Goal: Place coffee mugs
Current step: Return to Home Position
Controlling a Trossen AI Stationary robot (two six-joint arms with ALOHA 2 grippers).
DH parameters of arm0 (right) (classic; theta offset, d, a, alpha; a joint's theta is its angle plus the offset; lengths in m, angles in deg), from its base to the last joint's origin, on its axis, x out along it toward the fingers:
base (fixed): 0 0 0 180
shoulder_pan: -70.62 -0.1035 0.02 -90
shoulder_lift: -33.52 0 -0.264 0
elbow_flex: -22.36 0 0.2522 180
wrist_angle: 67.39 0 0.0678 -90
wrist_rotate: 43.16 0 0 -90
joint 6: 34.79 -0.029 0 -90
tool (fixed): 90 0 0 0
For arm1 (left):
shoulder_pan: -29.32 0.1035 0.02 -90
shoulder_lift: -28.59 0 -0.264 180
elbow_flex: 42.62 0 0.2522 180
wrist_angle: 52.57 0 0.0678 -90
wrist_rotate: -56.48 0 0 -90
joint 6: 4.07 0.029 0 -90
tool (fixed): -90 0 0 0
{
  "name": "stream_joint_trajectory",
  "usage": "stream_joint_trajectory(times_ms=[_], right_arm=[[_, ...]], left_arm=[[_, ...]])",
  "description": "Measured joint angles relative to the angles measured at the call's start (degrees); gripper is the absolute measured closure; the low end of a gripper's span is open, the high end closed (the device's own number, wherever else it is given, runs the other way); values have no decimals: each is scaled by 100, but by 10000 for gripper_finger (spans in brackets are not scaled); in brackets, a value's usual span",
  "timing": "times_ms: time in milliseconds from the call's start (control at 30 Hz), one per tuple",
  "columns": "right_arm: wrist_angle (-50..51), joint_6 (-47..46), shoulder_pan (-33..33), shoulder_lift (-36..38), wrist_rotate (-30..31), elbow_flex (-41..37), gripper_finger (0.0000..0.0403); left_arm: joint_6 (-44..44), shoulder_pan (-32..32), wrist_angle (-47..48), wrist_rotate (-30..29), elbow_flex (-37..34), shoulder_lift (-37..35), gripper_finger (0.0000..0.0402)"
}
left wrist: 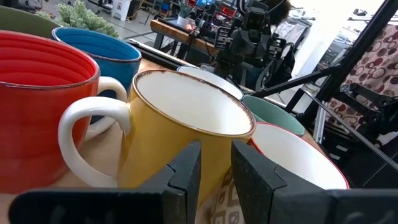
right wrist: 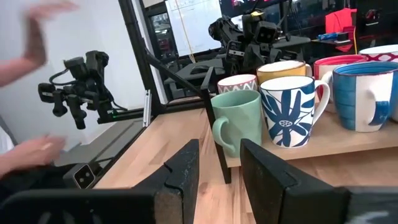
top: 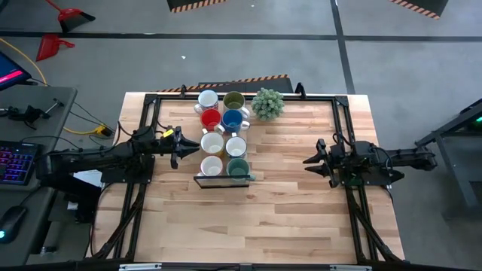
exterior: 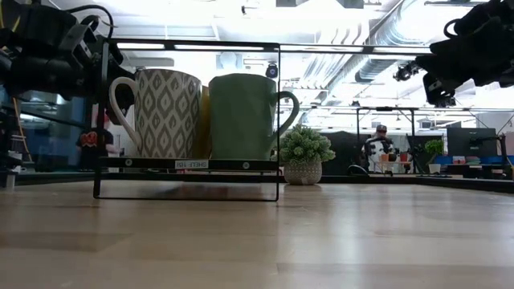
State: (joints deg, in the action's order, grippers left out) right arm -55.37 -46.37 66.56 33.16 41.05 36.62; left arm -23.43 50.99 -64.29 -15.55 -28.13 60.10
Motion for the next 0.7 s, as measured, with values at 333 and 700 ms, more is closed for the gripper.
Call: stream_joint_trajectory(times_ms=[333,700], right_arm=[[0,0,0,0,2,0,300],[0,3,0,0,4,-2,300]], left_arm=[[143,-3,132,-20,-2,-66,323],[1347,-1500,1408,-804,-7,-1801,323]])
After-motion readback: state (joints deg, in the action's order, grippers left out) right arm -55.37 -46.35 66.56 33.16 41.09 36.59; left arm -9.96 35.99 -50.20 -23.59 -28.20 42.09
